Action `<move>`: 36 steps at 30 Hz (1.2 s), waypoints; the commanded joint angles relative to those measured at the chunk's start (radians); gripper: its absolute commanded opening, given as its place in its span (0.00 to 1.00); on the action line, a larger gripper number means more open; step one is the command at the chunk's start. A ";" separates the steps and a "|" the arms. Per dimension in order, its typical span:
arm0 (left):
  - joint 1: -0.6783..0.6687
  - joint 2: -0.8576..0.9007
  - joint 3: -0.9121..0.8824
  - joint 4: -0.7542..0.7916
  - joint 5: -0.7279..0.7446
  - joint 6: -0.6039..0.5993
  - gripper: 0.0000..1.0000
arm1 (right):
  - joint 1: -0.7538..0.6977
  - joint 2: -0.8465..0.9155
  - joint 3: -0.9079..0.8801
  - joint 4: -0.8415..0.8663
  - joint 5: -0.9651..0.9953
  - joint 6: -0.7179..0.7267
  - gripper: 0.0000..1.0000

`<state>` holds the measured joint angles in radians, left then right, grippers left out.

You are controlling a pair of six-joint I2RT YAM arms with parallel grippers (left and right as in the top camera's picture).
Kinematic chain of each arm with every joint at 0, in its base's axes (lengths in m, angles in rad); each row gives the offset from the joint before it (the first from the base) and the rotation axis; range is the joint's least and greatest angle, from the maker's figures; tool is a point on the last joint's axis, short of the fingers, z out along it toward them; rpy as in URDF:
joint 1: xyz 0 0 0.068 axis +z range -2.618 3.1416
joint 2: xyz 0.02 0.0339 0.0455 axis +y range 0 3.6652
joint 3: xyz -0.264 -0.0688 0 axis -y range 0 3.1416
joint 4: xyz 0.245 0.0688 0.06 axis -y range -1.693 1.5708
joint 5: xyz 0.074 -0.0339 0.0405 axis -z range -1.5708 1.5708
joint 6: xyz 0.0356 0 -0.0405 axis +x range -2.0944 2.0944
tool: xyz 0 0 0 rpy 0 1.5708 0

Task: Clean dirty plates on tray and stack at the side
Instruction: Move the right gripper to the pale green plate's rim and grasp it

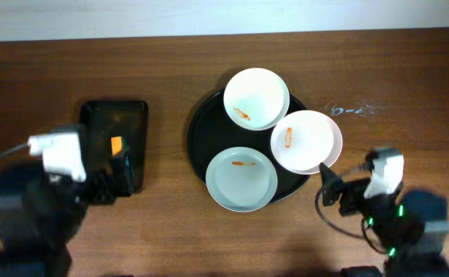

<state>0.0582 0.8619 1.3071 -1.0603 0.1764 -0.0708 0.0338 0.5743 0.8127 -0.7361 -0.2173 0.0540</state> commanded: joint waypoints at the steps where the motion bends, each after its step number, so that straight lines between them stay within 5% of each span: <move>1: -0.003 0.207 0.179 -0.128 0.019 0.028 0.99 | 0.005 0.285 0.283 -0.238 -0.127 0.011 0.99; 7: -0.003 0.382 0.197 -0.153 0.013 0.028 0.99 | 0.006 0.661 0.537 -0.549 -0.508 0.010 0.99; 11: -0.003 0.465 0.196 -0.207 -0.046 0.027 0.99 | 0.013 0.801 0.494 -0.591 -0.477 0.011 0.74; 20: -0.003 0.588 0.180 -0.249 -0.095 0.026 0.77 | 0.131 0.852 0.234 -0.265 -0.177 0.373 0.68; 29: -0.003 0.597 0.179 -0.238 -0.095 0.026 0.74 | 0.391 0.870 0.114 -0.060 0.150 0.702 0.68; 36: -0.003 0.597 0.178 -0.235 -0.095 0.026 0.74 | 0.455 0.904 0.077 -0.014 0.170 0.830 0.59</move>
<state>0.0582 1.4559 1.4849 -1.2980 0.0891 -0.0486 0.4770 1.4586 0.9165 -0.7616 -0.0746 0.7868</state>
